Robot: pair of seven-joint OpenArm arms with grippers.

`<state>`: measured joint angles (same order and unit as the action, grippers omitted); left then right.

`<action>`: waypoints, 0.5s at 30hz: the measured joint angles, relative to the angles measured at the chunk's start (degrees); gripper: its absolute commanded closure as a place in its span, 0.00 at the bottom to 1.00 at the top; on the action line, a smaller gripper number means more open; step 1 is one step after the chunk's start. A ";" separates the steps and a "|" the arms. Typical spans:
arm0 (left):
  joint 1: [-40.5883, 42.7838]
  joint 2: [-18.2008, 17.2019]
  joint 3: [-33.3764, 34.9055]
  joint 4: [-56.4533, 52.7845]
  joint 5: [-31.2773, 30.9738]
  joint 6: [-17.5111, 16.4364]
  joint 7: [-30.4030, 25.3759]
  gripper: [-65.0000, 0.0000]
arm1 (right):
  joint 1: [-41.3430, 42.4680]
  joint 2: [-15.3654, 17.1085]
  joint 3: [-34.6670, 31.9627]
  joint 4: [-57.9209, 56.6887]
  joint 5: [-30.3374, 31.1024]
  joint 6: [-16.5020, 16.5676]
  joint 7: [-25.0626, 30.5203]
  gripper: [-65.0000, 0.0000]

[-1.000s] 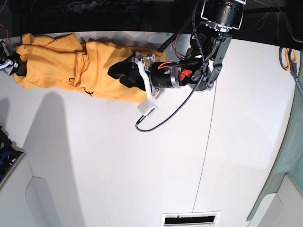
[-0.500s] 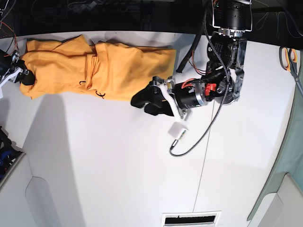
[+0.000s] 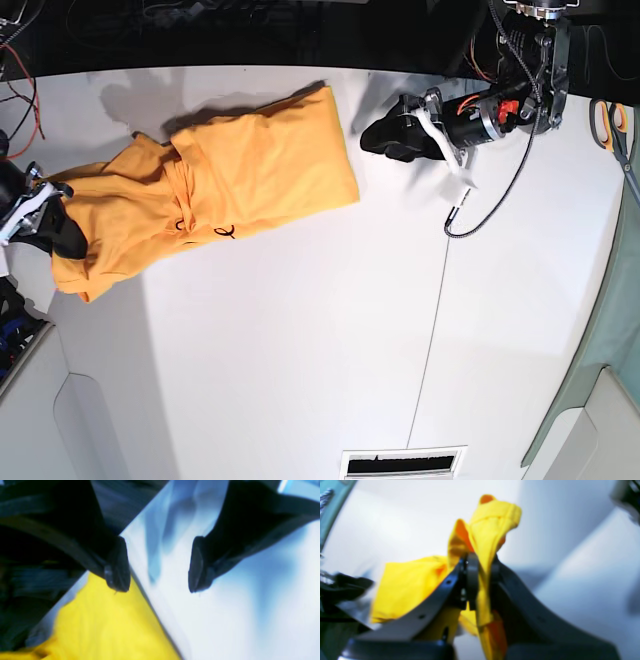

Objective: Layout the t-shirt on the table in an organized manner, then fold the t-shirt properly
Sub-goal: 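Fold the strip over again with both grippers toward the collar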

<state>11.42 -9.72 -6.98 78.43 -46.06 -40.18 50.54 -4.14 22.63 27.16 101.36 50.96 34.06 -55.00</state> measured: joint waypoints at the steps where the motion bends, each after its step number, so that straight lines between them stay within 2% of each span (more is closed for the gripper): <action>1: 0.33 -0.07 0.72 -0.70 -0.15 -0.20 -1.36 0.38 | 0.00 -1.18 -1.55 0.52 0.02 0.00 0.09 1.00; 5: -0.37 1.05 2.54 -2.19 -0.37 -0.39 -2.14 0.38 | -0.02 -5.77 -9.60 0.74 -1.20 0.00 0.17 1.00; 10: -0.66 3.69 2.80 -2.34 0.22 -0.35 -1.95 0.38 | -0.04 -10.99 -21.09 -1.84 -7.30 -0.11 0.92 0.99; 12: -0.68 3.67 2.80 -2.34 0.22 -0.35 -1.92 0.38 | -0.74 -12.46 -25.44 -5.03 -8.26 -0.35 1.36 0.74; 13: -0.70 3.65 2.80 -2.34 0.22 -0.35 -1.92 0.38 | -1.07 -12.98 -27.47 -6.71 -8.31 -0.55 1.38 0.66; 15: -0.81 3.52 2.78 -2.36 0.26 -0.35 -1.92 0.38 | -1.29 -13.46 -31.10 -9.40 -8.59 -0.57 1.64 0.61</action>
<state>10.61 -6.20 -4.21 76.07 -45.80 -40.53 48.62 -5.43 9.17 -3.95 91.96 42.37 33.50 -53.36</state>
